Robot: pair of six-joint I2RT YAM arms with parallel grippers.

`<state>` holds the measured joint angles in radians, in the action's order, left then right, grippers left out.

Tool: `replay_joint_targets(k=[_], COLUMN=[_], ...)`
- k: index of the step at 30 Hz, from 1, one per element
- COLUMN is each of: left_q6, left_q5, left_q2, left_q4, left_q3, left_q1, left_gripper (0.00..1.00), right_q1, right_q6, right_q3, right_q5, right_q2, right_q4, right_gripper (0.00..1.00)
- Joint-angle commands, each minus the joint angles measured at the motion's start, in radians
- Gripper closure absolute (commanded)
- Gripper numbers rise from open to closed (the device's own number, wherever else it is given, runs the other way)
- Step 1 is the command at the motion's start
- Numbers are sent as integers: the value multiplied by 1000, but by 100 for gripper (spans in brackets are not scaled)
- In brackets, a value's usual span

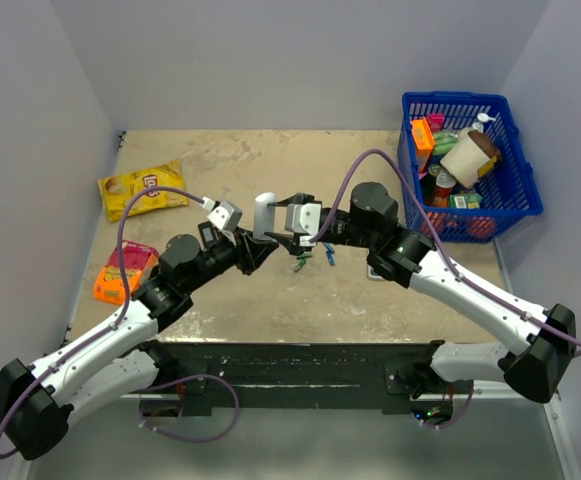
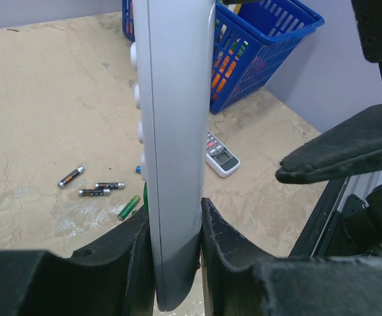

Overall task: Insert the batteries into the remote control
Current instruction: Remove the battery cover from the remote control.

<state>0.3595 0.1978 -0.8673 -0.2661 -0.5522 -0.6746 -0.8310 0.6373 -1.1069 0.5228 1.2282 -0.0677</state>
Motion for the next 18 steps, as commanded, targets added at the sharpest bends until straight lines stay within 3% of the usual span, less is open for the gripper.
replay_joint_targets(k=[1, 18], left_q6=[16, 12], left_q5=[17, 48], left_q2=[22, 17], left_q4=[-42, -47], left_q3=[-46, -46], left_q1=[1, 1], left_gripper=[100, 100], right_q1=[-2, -2], right_q6=[22, 44], right_q3=[-33, -54], right_q5=[-43, -53], right_q2=[2, 16], right_q4=[-20, 25], right_gripper=[43, 44])
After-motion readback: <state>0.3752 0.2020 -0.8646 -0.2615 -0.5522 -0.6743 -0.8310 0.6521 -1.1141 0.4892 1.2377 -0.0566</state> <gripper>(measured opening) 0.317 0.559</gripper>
